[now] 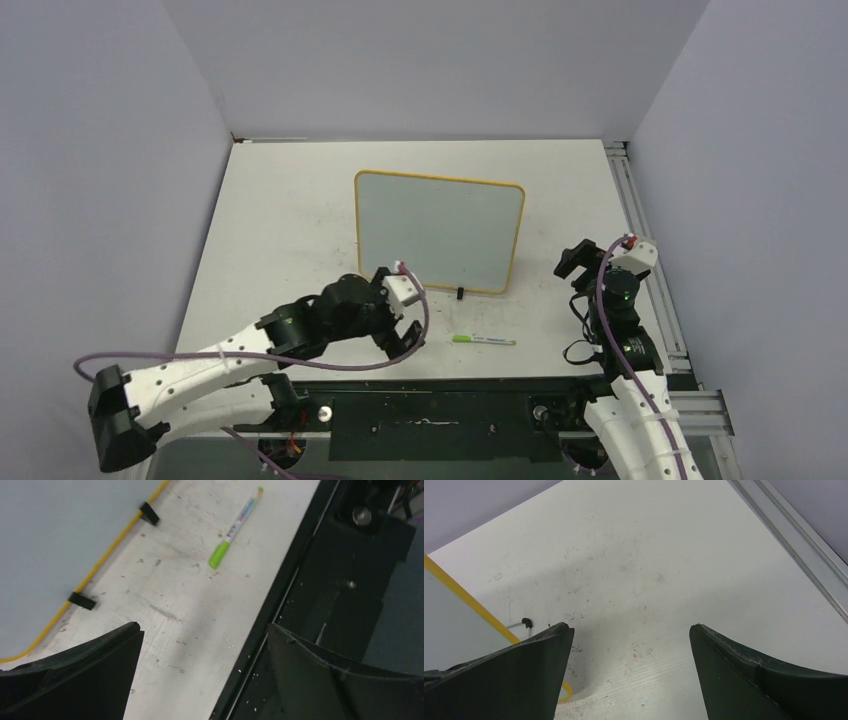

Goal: Write a sentence on the whiteboard
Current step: Open the whiteboard marker.

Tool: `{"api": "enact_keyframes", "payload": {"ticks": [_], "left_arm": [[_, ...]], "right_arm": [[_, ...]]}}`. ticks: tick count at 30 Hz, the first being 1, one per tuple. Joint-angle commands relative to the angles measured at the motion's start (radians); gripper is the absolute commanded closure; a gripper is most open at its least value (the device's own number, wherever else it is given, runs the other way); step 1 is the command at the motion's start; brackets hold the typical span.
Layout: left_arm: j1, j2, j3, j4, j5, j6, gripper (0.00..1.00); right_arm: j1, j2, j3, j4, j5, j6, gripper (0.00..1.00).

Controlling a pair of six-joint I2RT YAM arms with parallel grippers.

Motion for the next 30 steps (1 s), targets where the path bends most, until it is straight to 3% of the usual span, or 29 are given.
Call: {"api": "enact_keyframes", "payload": {"ticks": [1,8,14,24,30], "left_arm": [[-0.135,0.212,0.102,0.024,-0.002,0.081,0.04],[-0.16,0.518,0.26,0.118,0.115,0.193,0.0],[-0.16,0.711,0.379,0.096,0.158,0.228,0.26],[-0.16,0.877,0.433,0.108,0.072,0.244,0.5],[-0.16,0.927,0.437,0.119,0.044,0.25,0.58]], "right_arm": [[-0.003,0.017,0.056,0.002,-0.047,0.023,0.1],[-0.002,0.032,0.082,-0.024,-0.094,0.016,0.1],[-0.002,0.009,0.093,-0.057,-0.113,0.002,0.1],[-0.002,0.015,0.077,-0.046,-0.137,0.007,0.1],[-0.003,0.017,0.072,-0.043,-0.147,0.007,0.1]]}}
